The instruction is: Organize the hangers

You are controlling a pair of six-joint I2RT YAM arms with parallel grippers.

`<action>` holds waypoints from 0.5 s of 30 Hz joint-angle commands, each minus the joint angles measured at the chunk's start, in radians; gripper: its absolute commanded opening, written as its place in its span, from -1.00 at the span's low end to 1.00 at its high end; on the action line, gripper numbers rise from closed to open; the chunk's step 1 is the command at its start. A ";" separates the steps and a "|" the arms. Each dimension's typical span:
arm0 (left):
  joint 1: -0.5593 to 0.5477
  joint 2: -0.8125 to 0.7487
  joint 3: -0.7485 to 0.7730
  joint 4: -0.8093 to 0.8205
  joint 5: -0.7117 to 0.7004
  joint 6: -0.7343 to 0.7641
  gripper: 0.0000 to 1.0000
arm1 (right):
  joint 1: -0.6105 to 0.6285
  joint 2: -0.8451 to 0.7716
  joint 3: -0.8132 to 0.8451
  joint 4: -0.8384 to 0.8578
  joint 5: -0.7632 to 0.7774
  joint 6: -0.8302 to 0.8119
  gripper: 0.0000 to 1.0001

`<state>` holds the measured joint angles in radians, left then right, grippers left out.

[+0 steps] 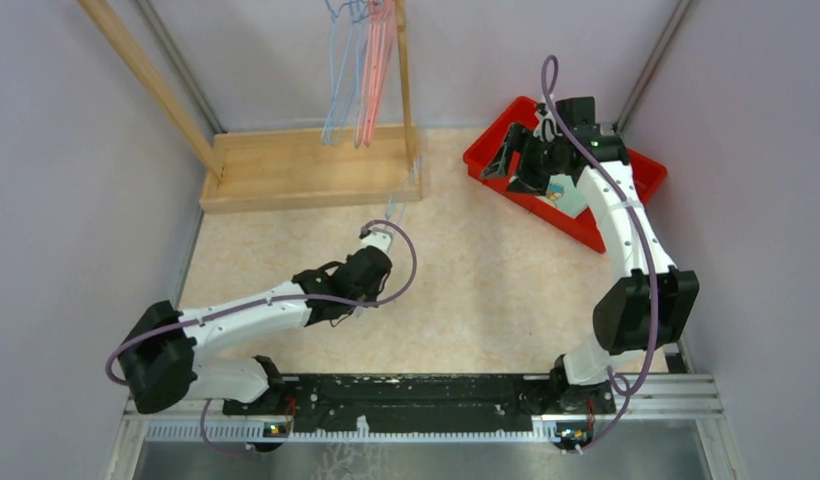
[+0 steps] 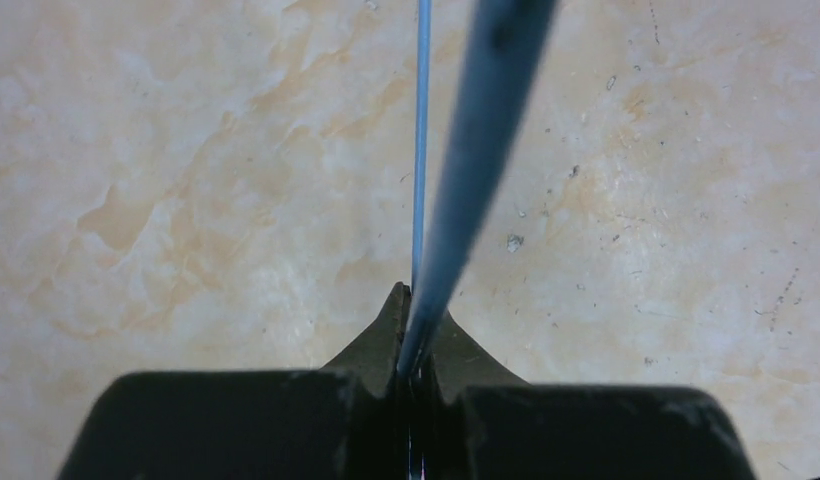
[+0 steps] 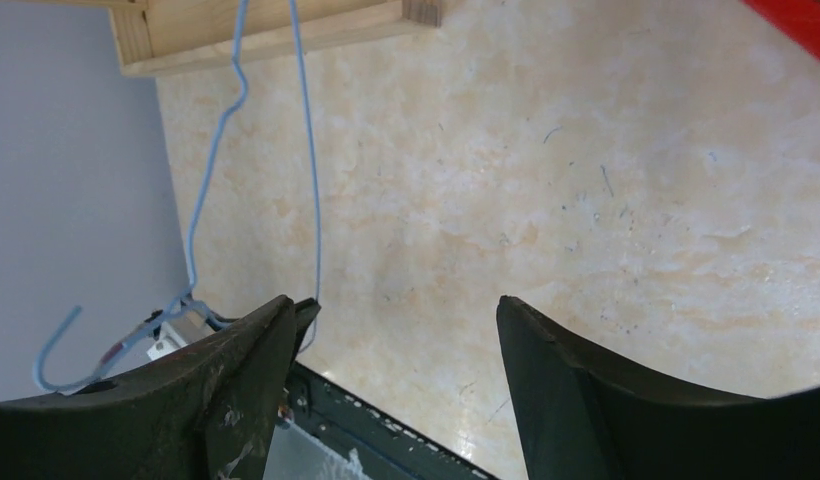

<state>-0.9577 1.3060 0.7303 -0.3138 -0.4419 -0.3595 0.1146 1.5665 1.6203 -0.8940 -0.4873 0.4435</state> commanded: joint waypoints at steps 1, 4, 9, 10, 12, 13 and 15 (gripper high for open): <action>0.013 -0.086 0.054 -0.223 -0.074 -0.186 -1.00 | 0.005 -0.026 -0.049 0.123 -0.066 0.052 0.48; 0.088 -0.125 0.085 -0.295 -0.076 -0.222 -1.00 | 0.004 -0.028 -0.085 0.156 -0.086 0.065 0.48; 0.356 -0.213 0.118 -0.313 0.052 -0.171 -1.00 | 0.005 -0.023 -0.102 0.157 -0.094 0.051 0.48; 0.397 -0.222 0.127 -0.315 0.058 -0.143 -1.00 | 0.004 -0.024 -0.102 0.158 -0.093 0.049 0.48; 0.483 -0.228 0.154 -0.310 0.072 -0.075 -1.00 | 0.005 -0.026 -0.101 0.159 -0.092 0.045 0.49; 0.523 -0.222 0.169 -0.308 0.081 -0.045 -1.00 | 0.005 -0.026 -0.101 0.159 -0.091 0.046 0.49; 0.592 -0.201 0.210 -0.297 0.105 0.022 -1.00 | 0.005 -0.026 -0.099 0.154 -0.090 0.042 0.49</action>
<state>-0.4637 1.0954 0.8597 -0.6079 -0.3992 -0.4694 0.1158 1.5665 1.5055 -0.7837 -0.5587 0.4915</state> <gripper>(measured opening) 0.031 0.741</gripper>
